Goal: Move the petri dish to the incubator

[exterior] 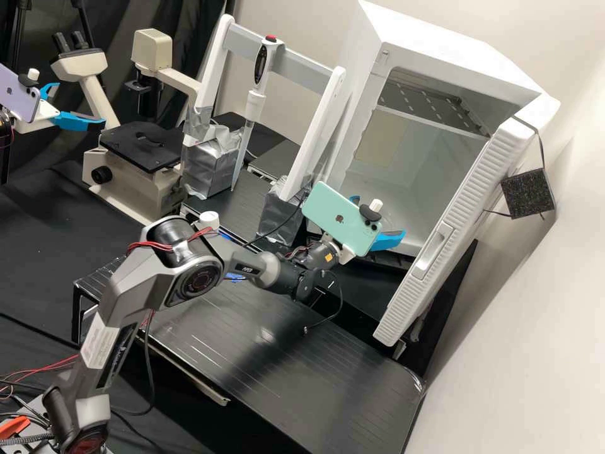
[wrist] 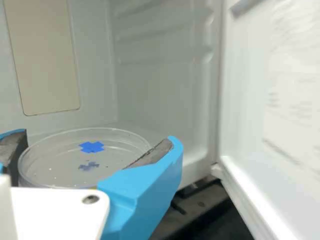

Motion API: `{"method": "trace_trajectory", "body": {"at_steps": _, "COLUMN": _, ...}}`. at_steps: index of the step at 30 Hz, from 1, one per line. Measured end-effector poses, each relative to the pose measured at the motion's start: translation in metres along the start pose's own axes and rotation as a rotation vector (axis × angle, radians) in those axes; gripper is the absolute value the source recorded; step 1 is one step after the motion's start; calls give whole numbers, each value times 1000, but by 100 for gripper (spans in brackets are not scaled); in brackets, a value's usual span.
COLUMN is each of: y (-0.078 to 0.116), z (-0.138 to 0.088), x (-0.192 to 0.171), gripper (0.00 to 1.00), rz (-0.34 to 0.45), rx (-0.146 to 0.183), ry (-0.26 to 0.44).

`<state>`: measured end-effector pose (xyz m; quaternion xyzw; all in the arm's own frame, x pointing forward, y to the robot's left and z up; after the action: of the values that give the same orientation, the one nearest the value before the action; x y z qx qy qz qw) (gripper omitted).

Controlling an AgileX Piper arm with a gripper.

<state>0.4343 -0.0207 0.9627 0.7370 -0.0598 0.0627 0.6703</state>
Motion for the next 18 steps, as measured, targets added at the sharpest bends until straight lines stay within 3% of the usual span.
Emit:
{"method": "trace_trajectory", "body": {"at_steps": 5, "y": -7, "z": 6, "x": 27, "gripper": 0, "rz": -42, "rx": 11, "ry": -30}}
{"method": "trace_trajectory", "body": {"at_steps": 18, "y": -24, "z": 8, "x": 69, "gripper": 0, "rz": -81, "rx": -14, "ry": -52}}
